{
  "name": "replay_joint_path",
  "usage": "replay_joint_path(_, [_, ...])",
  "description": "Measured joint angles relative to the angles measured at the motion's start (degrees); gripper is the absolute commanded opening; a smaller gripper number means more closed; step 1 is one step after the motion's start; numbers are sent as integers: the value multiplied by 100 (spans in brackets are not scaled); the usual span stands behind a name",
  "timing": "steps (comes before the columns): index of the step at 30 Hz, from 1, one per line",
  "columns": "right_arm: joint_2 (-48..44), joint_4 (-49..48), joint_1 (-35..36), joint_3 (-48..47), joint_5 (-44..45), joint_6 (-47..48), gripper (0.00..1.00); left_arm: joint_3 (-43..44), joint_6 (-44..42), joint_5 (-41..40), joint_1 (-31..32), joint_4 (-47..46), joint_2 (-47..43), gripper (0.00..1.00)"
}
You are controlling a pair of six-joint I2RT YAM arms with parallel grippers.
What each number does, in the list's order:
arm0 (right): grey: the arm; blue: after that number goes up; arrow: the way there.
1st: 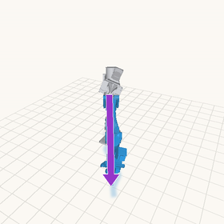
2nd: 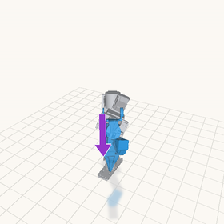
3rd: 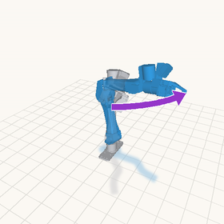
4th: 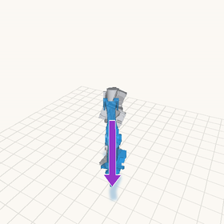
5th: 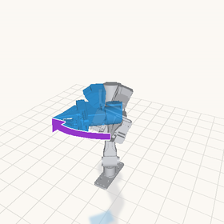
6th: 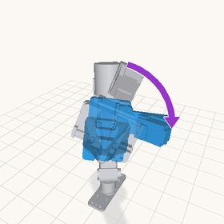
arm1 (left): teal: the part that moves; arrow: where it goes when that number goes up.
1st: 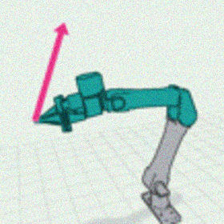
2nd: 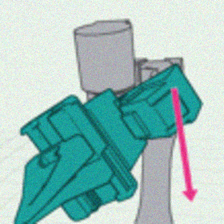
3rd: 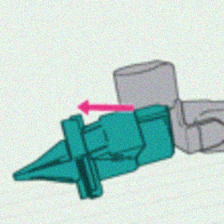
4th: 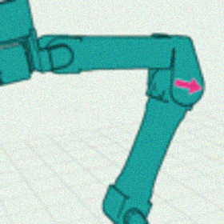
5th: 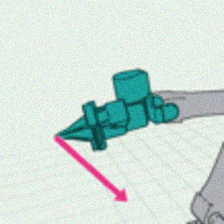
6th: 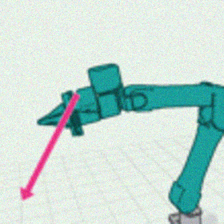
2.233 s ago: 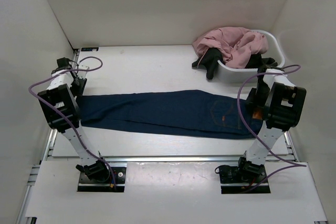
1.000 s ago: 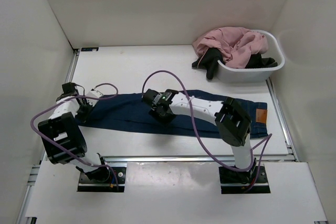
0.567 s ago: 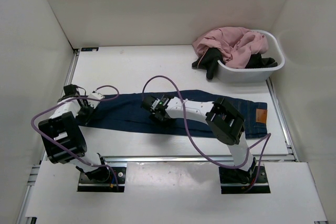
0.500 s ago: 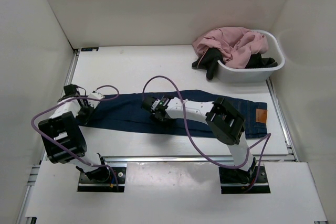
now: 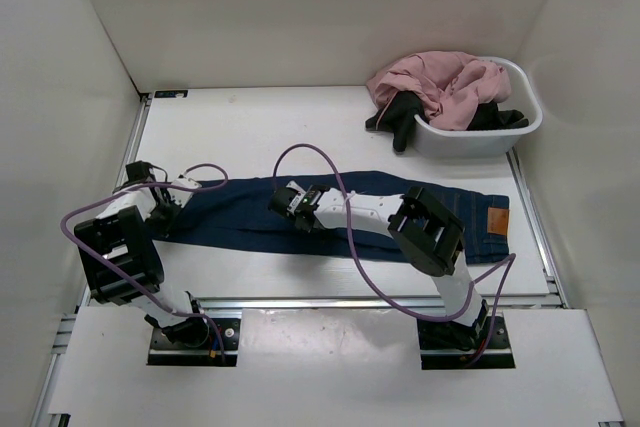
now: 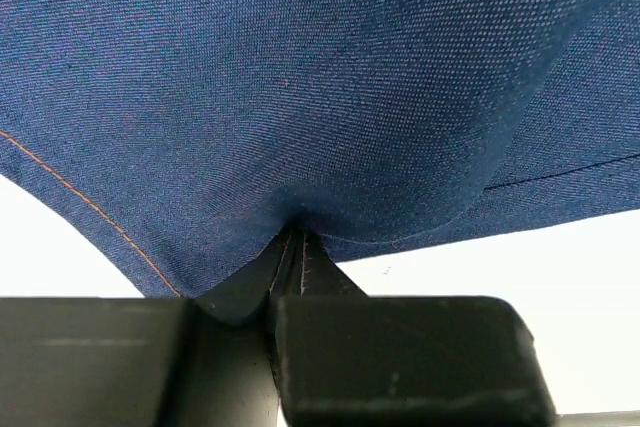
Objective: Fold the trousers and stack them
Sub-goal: Fold the trousers
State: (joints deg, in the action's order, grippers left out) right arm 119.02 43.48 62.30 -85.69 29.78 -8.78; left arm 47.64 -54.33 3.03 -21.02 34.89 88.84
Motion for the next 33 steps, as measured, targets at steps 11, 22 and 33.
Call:
replay_joint_path(11, [0, 22, -4, -2, 293, -7, 0, 28, -4, -94, 11, 9, -2, 14])
replay_joint_path(22, [-1554, 177, 7, 601, -170, 70, 0, 522, -417, -437, 13, -50, -136, 14])
replay_joint_path(33, [-1255, 264, 201, 973, -826, 197, 0, -140, -839, -514, 87, 101, -485, 38])
